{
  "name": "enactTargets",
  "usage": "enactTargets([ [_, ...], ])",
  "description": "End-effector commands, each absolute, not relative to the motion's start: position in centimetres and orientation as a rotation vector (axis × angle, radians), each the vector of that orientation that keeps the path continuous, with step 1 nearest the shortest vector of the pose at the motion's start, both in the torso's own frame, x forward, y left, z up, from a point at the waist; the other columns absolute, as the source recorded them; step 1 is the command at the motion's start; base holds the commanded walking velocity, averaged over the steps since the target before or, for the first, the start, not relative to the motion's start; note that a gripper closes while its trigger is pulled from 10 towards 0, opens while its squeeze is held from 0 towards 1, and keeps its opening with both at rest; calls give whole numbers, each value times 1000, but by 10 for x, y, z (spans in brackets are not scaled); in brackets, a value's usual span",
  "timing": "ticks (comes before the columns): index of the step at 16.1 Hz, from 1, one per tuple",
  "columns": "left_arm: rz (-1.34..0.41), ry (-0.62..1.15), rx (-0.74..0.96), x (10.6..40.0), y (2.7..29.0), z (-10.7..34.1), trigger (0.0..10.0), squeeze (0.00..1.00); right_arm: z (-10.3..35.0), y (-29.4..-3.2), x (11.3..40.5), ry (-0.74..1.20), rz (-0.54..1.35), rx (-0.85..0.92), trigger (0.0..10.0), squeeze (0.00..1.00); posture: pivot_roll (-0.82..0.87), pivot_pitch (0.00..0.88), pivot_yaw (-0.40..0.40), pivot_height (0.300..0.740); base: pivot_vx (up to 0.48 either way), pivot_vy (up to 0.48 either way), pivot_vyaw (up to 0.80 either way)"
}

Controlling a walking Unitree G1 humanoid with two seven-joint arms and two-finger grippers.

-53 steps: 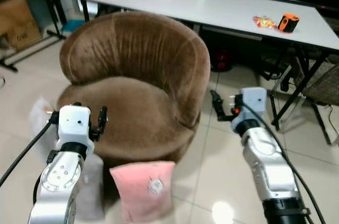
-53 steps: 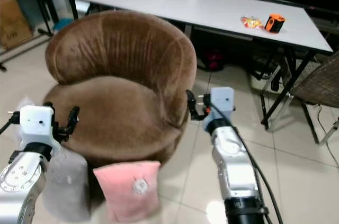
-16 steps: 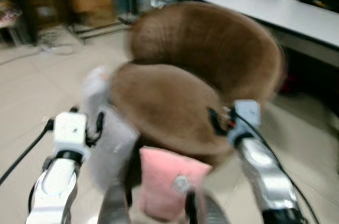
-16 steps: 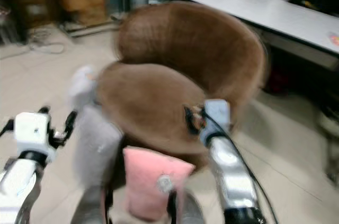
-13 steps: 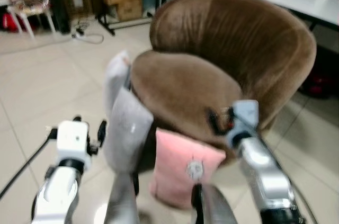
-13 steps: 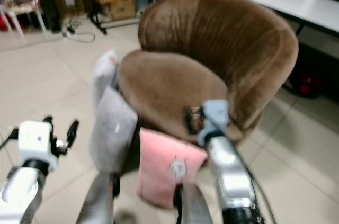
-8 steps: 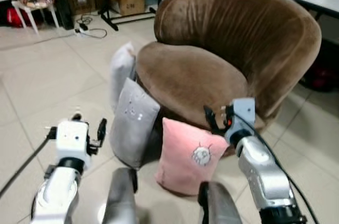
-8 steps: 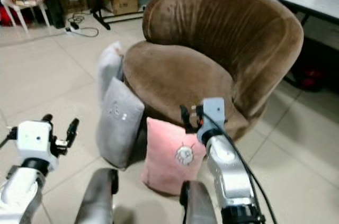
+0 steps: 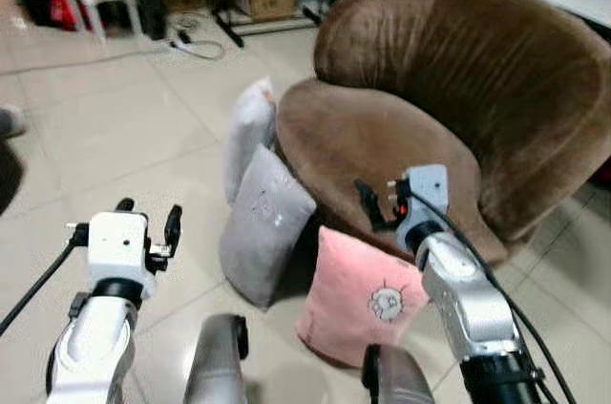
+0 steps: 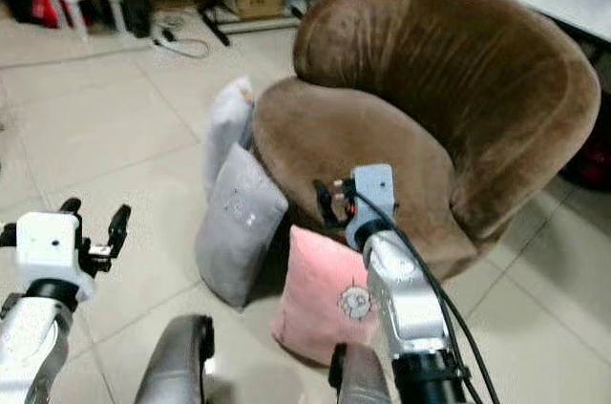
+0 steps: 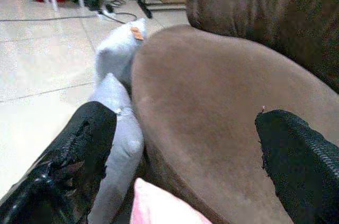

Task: Move the pillow to the sofa from floor

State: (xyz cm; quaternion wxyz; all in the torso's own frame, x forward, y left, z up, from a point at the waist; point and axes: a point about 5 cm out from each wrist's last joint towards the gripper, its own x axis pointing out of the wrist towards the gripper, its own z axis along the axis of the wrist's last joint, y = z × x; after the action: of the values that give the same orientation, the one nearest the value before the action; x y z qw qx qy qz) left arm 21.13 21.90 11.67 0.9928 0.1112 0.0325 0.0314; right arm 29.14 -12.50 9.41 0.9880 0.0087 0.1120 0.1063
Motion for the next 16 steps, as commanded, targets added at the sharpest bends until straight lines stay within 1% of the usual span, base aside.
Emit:
enactTargets([
  [1, 37, 60, 211, 216, 214, 117, 10000, 0, 92, -136, 291, 235, 179, 4, 10000, 0, -36, 0, -92, 576, 274, 0, 0],
  [6, 24, 61, 211, 219, 214, 118, 10000, 0, 92, -135, 291, 234, 165, 12, 10000, 0, -42, 0, -74, 576, 287, 0, 0],
  [9, 21, 65, 222, 221, 213, 119, 10000, 0, 90, -134, 290, 254, 206, 20, 10000, 0, -44, 0, -72, 576, 0, 0, 0],
  [14, 12, 73, 228, 220, 212, 118, 10000, 0, 91, -133, 290, 257, 232, 13, 10000, 0, -43, 0, -74, 531, 0, 0, 0],
  [16, 7, 84, 227, 219, 212, 117, 10000, 0, 88, -132, 290, 274, 255, 11, 10000, 0, -42, 0, -75, 506, 0, 0, 0],
])
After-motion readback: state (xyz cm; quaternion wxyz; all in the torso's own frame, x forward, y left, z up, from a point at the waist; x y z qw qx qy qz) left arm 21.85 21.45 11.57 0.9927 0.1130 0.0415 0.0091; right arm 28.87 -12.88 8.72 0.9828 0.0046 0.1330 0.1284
